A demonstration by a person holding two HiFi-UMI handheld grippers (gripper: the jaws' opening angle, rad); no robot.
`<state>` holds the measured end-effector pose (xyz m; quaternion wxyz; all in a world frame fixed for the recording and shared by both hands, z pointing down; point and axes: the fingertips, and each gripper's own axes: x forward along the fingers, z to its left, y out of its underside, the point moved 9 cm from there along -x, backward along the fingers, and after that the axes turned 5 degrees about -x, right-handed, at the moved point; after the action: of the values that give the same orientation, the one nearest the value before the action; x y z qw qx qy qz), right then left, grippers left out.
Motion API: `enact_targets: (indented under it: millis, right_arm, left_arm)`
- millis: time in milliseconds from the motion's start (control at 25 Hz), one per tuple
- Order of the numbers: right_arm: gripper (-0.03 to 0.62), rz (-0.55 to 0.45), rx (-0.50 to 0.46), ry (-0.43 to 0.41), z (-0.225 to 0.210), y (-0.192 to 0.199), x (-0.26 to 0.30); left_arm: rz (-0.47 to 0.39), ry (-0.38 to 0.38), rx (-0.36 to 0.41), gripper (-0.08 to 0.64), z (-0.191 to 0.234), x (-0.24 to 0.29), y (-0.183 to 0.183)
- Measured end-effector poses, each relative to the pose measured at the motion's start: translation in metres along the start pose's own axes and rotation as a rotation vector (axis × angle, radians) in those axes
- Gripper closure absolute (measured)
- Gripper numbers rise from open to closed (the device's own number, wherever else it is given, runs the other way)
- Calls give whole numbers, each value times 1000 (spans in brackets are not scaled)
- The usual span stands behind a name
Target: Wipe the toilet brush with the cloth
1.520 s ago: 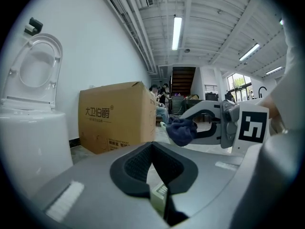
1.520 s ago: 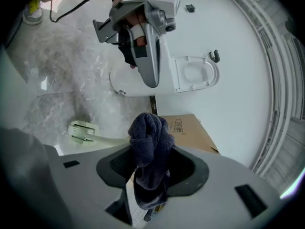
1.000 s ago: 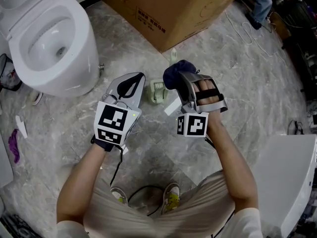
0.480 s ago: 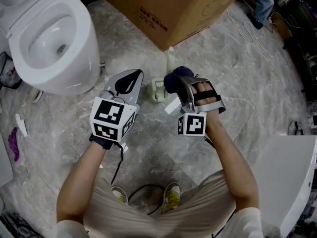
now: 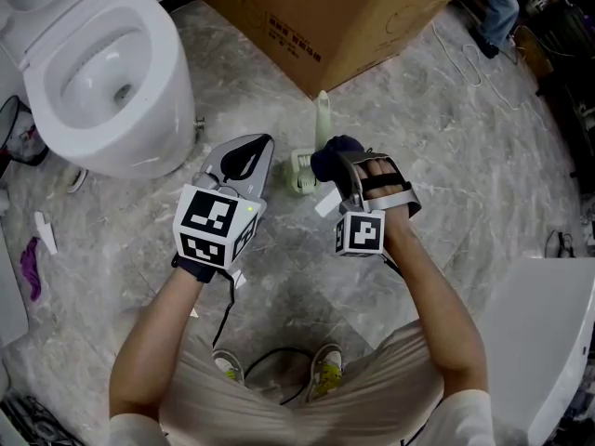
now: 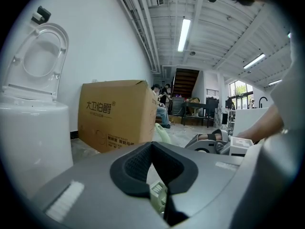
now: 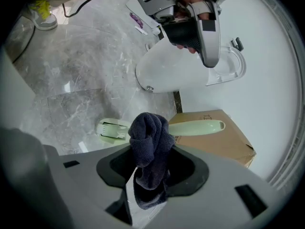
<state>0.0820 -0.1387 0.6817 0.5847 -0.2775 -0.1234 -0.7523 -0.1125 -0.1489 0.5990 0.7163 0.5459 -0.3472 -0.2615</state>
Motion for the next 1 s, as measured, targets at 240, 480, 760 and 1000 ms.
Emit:
enact_targets:
  millis: [240,480,760,1000]
  right_arm:
    - [409,-16,-26,-26,5,-4,15]
    - [409,-41,-23,-71,15,-13,27]
    - [409,-37,-64,-128,40,-7,44]
    - [408,-61,-50,-227,63,-7,45]
  left_arm:
    - [11,-11,23,560,1,-9,-1]
    - [6,-19,-86,560,5,-20,0]
    - [31,-46,-47,560,7,-24,2]
    - [59,-60,-13,560,11,-18,10]
